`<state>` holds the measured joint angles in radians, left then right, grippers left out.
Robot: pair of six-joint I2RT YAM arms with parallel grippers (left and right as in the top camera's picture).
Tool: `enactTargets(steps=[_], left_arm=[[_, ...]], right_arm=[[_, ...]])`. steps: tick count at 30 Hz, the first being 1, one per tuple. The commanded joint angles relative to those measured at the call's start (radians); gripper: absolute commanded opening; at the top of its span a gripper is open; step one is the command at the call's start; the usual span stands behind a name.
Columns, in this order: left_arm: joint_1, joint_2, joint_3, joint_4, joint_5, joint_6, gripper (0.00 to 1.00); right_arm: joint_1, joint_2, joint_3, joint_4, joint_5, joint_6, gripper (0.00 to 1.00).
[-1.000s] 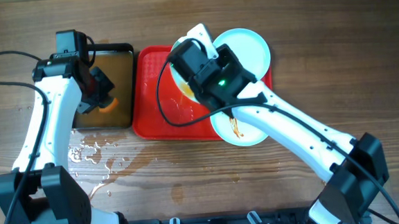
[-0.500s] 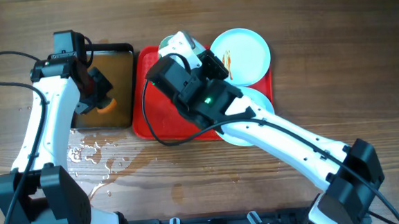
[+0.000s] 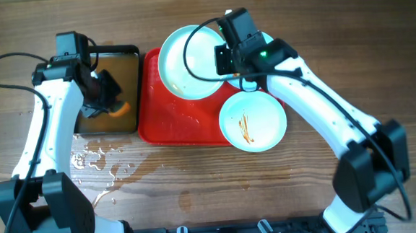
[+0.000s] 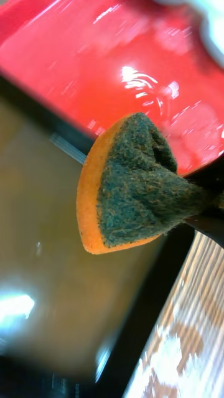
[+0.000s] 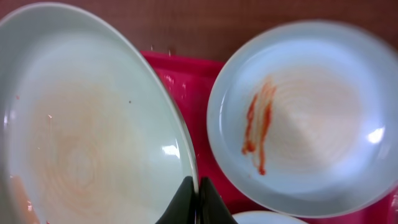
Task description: Clean dirty plates on tray and stack at the side
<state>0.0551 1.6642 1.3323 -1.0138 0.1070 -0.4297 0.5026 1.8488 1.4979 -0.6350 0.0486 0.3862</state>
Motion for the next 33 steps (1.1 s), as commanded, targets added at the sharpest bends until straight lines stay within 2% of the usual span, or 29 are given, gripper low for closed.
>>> enactTargets(steps=[1, 9, 18, 26, 33], left_arm=[[-0.052, 0.006, -0.006, 0.003, 0.114, 0.067, 0.04], [-0.182, 0.006, -0.006, 0.025, 0.112, 0.058, 0.04], [-0.278, 0.023, -0.006, 0.111, 0.109, -0.102, 0.04], [-0.385, 0.164, -0.006, 0.259, 0.109, -0.163, 0.04], [-0.407, 0.31, -0.006, 0.346, 0.109, -0.238, 0.04]], right_arm=[[0.008, 0.119, -0.034, 0.02, -0.145, 0.04, 0.04], [0.01, 0.254, -0.034, 0.066, -0.154, 0.062, 0.04], [0.01, 0.321, -0.035, 0.072, -0.154, 0.096, 0.05], [0.01, 0.321, -0.036, 0.071, -0.158, 0.114, 0.04], [0.01, 0.321, -0.04, 0.067, -0.158, 0.111, 0.04]])
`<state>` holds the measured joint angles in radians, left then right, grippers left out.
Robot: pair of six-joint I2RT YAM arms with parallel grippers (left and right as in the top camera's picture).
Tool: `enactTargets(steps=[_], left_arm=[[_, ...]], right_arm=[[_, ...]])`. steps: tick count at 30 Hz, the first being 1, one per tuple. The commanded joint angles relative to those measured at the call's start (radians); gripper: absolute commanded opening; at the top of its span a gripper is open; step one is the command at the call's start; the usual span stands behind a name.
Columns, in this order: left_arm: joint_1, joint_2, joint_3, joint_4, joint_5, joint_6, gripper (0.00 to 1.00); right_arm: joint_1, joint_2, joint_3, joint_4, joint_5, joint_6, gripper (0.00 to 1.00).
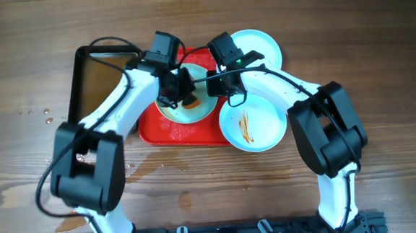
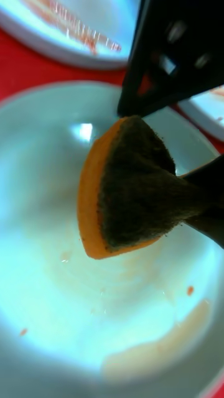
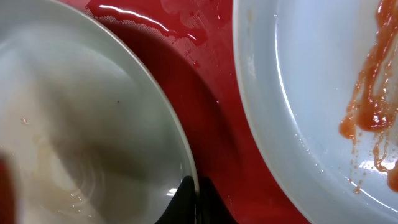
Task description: Clean dirty plates on tray and stack at the side
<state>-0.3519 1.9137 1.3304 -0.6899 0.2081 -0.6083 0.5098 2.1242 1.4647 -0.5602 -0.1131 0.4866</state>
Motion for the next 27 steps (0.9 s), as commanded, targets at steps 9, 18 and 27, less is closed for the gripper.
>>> enactTargets(steps=[9, 18, 27], left_arm=[[0.0, 0.146, -0.005, -0.078, -0.242, -0.058, 0.04], [0.023, 0.136, 0.004, -0.239, -0.614, -0.051, 0.04], [0.02, 0.019, 0.05, -0.23, -0.647, -0.051, 0.04]], right_arm=[[0.003, 0.045, -0.008, -0.009, 0.005, 0.01, 0.04], [0.003, 0.045, -0.008, -0.008, 0.008, 0.01, 0.04], [0.003, 0.045, -0.008, -0.008, 0.009, 0.01, 0.04]])
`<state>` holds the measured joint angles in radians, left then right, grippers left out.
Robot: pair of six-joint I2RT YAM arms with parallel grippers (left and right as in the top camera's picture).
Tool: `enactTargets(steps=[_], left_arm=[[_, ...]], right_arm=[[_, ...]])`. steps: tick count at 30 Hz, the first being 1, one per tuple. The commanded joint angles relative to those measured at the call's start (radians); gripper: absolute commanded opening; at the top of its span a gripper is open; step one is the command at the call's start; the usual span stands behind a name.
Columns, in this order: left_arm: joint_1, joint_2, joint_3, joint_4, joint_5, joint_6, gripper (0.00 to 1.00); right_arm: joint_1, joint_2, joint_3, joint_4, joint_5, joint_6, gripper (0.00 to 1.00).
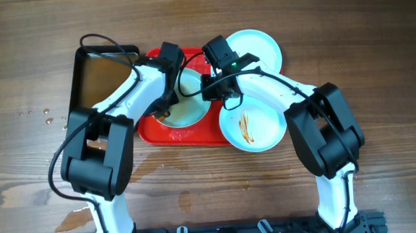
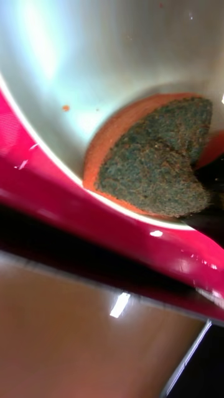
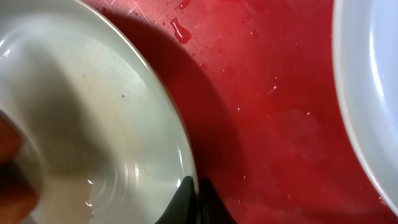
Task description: Clean dirty plates on tray and stack at the side
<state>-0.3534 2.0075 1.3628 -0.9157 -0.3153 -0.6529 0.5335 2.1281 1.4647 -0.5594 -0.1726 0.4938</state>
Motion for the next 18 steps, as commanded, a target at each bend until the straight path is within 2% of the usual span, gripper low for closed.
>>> enactTargets(steps=[1, 3, 9, 12, 14, 18], left_arm=[[0.022, -0.092, 0.018, 0.009, -0.116, -0.007, 0.04], [0.022, -0.113, 0.018, 0.044, -0.052, -0.007, 0.04], [0.013, -0.099, -0.021, 0.179, 0.301, -0.008, 0.04], [-0.005, -0.076, -0.066, 0.262, 0.422, -0.015, 0.04], [-0.021, -0.058, -0.098, 0.308, 0.458, -0.015, 0.04], [-0.037, -0.015, -0.127, 0.289, 0.412, -0.014, 0.04]], right_arm=[[-0.021, 0.042, -0.008, -0.008, 0.069, 0.003, 0.04], [-0.021, 0.042, -0.008, -0.006, 0.072, 0.003, 0.04], [-0.021, 0.042, -0.008, 0.006, 0.071, 0.003, 0.04], [-0.021, 0.042, -0.008, 0.005, 0.071, 0.003, 0.05], [-0.021, 0.042, -0.008, 0.005, 0.071, 0.003, 0.05], [-0.021, 0.042, -0.008, 0.002, 0.071, 0.003, 0.04]])
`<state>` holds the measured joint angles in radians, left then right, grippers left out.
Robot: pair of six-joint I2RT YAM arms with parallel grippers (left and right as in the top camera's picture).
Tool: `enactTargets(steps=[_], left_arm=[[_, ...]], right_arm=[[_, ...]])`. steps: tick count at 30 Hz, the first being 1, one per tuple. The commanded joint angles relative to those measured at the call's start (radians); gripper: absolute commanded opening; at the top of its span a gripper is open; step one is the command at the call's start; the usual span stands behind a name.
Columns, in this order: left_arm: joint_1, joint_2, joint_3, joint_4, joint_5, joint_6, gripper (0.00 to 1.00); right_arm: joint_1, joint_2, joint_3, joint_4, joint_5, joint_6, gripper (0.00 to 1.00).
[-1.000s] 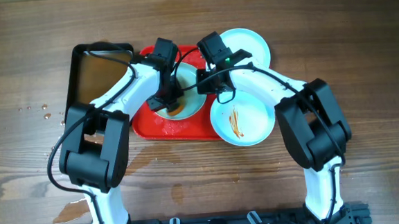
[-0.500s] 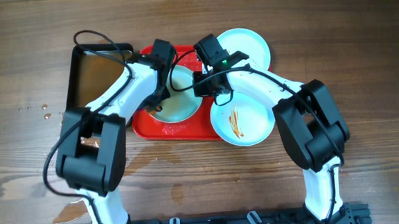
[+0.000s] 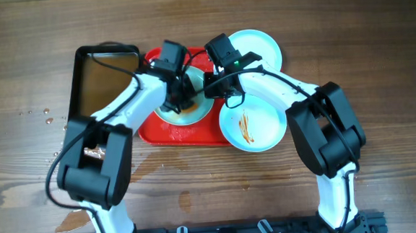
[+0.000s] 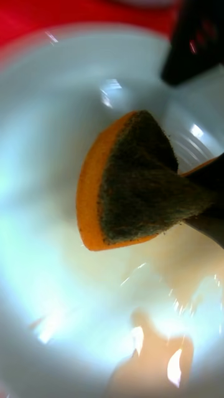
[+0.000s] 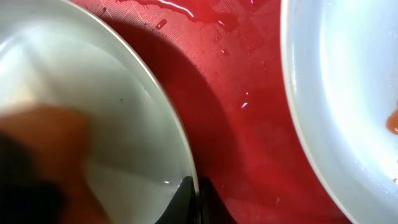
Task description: Clean dirty plates on tray and stack at the side
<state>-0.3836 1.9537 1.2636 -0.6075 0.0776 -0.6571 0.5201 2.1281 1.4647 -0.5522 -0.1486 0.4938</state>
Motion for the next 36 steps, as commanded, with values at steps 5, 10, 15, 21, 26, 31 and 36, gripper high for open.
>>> enactTargets(steps=[5, 10, 15, 21, 26, 31, 36], left_arm=[[0.016, 0.038, -0.029, -0.135, -0.233, -0.009, 0.04], [0.072, 0.032, -0.019, -0.187, -0.466, -0.002, 0.04], [0.108, 0.01, 0.021, -0.187, -0.517, 0.033, 0.04], [0.106, -0.015, 0.047, -0.121, -0.394, 0.043, 0.04], [0.101, 0.013, 0.045, 0.009, -0.056, 0.043, 0.04], [0.059, 0.091, 0.045, 0.094, 0.011, 0.039, 0.04], [0.042, 0.158, 0.045, 0.079, -0.065, 0.04, 0.04]], right_arm=[[-0.007, 0.042, -0.008, -0.008, 0.047, 0.003, 0.04], [-0.007, 0.042, -0.008, -0.006, 0.047, 0.003, 0.04], [-0.007, 0.042, -0.008, -0.008, 0.047, 0.002, 0.04], [-0.007, 0.042, -0.008, -0.001, 0.048, 0.003, 0.04], [-0.007, 0.042, -0.008, 0.008, 0.047, 0.003, 0.04], [-0.007, 0.042, -0.008, 0.008, 0.047, 0.003, 0.04], [-0.007, 0.042, -0.008, 0.001, 0.047, 0.003, 0.04]])
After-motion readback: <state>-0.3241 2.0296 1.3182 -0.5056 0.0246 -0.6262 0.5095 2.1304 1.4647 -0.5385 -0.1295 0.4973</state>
